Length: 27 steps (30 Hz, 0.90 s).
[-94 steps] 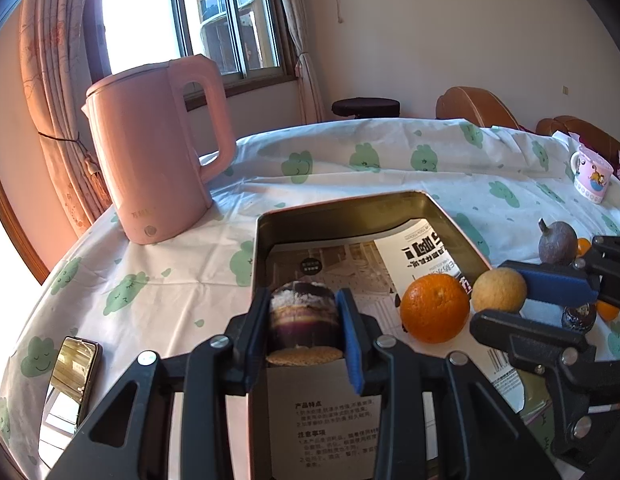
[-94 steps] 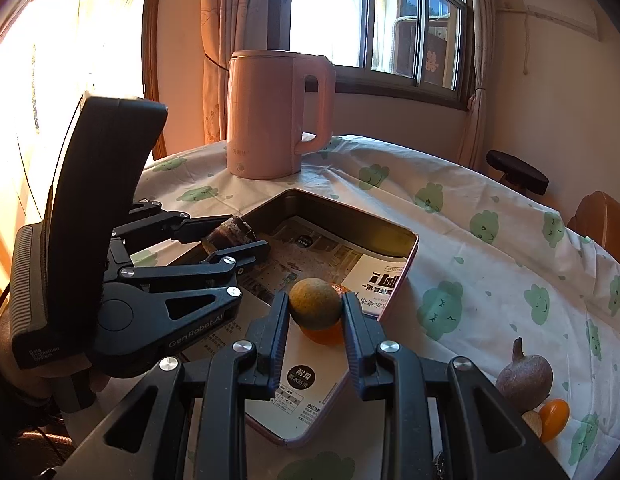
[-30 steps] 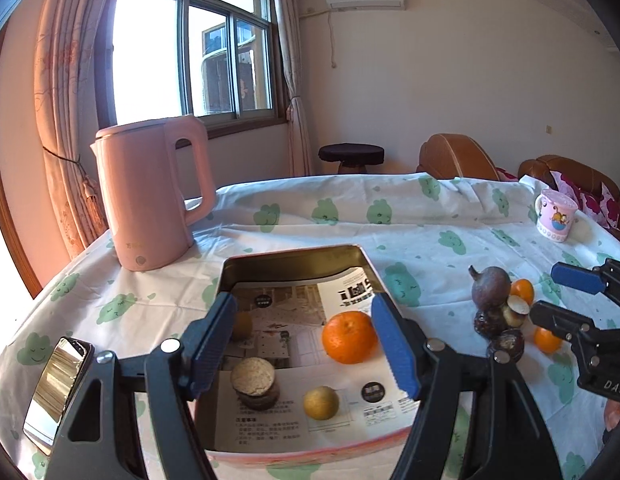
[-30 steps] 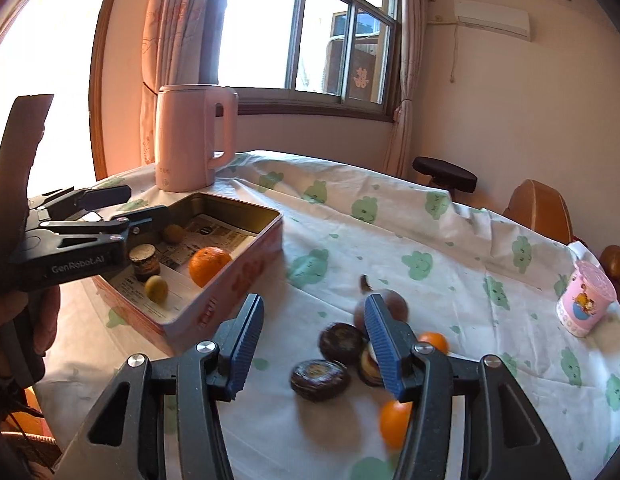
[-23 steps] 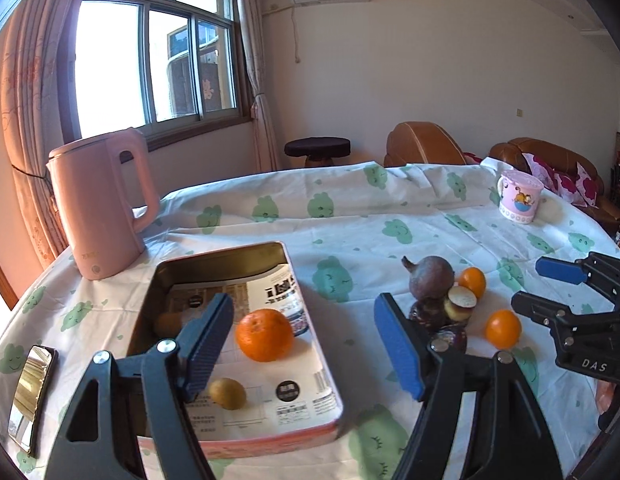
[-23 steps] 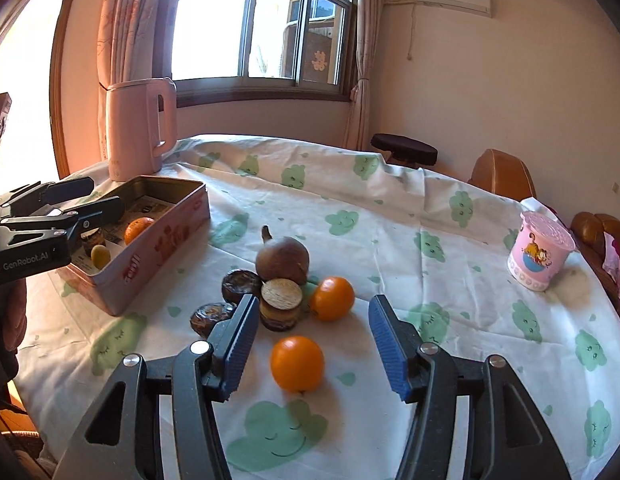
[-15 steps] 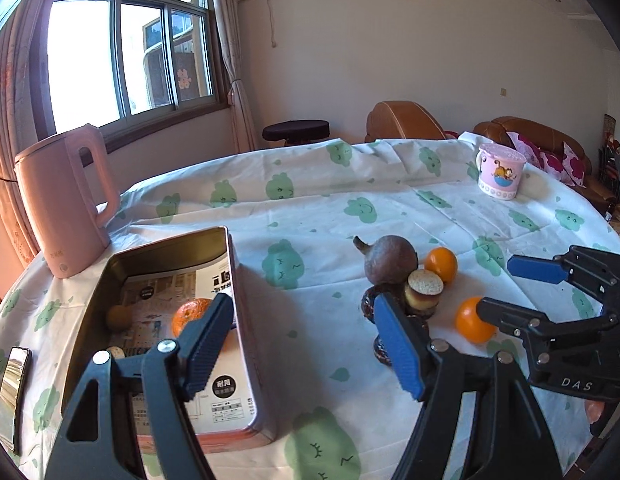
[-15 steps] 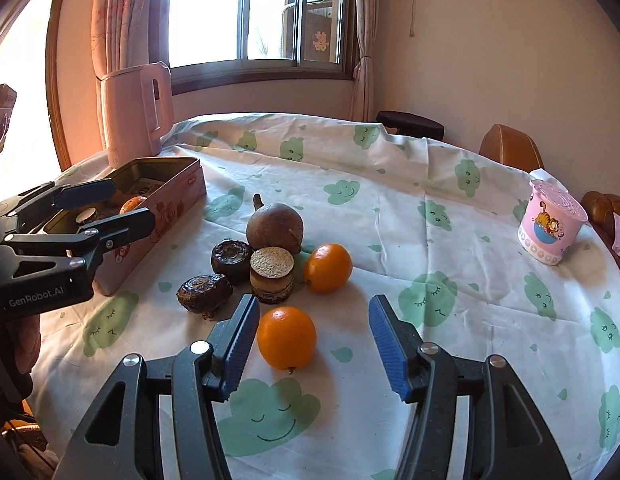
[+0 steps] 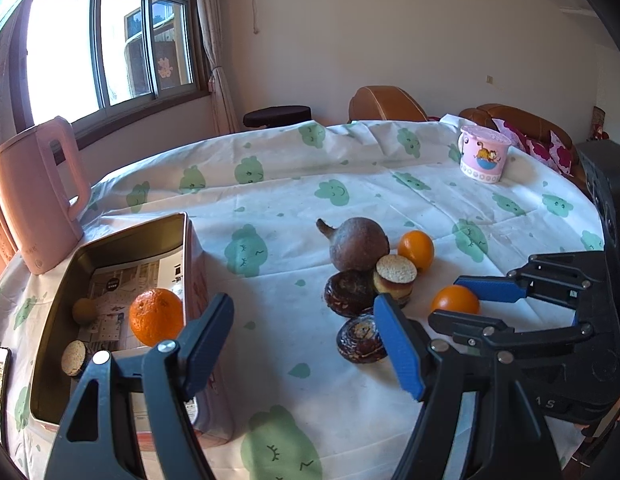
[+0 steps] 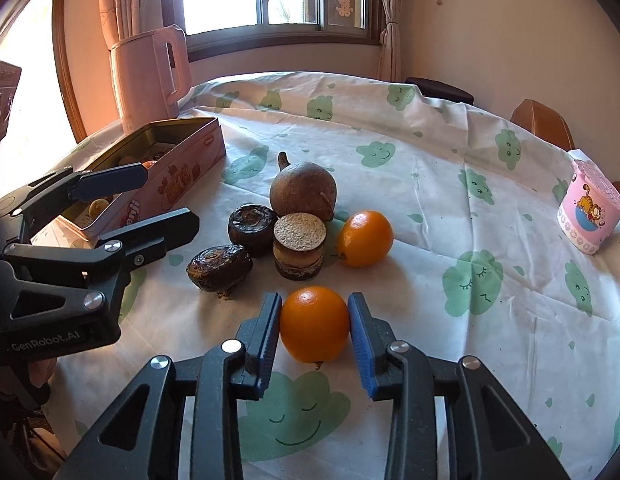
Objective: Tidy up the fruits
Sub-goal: 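Withdraw both tools from the tin toward the remaining fruits on the cloth, then grasp the dark round fruit with the left tool while the right tool grasps an orange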
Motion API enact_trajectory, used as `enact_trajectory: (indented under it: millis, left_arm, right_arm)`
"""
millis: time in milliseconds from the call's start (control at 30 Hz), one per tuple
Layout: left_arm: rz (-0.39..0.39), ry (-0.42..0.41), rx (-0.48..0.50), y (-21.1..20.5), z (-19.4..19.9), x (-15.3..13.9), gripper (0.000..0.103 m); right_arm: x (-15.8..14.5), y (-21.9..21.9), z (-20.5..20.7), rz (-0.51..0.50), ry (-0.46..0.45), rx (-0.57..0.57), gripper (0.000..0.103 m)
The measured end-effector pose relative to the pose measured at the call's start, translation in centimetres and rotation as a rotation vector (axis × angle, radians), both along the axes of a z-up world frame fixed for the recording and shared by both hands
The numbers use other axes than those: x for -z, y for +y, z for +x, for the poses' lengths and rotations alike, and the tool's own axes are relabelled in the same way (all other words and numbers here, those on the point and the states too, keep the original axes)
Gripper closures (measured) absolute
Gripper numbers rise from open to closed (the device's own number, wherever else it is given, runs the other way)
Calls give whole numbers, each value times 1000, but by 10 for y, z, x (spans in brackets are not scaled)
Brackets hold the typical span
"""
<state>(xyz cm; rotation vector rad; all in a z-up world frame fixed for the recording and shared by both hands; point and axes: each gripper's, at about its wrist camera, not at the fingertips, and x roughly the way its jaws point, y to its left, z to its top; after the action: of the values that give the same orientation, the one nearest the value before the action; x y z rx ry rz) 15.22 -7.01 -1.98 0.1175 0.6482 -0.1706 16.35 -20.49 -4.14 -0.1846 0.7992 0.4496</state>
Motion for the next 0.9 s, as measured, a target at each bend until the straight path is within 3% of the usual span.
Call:
enact_trajectory:
  millis: [400,567,900]
  left_arm:
    - [9,76,82,-23,9,9,30]
    - [19,119,117,-32,14,16,47]
    - [-44,246,129,-26,30,32,61]
  right_arm:
    - [-12,-30,13,-4,-72,147,68]
    - [-11,-31,12,4,-72,148,67]
    - [-4,-28,18,16,-21,104,67]
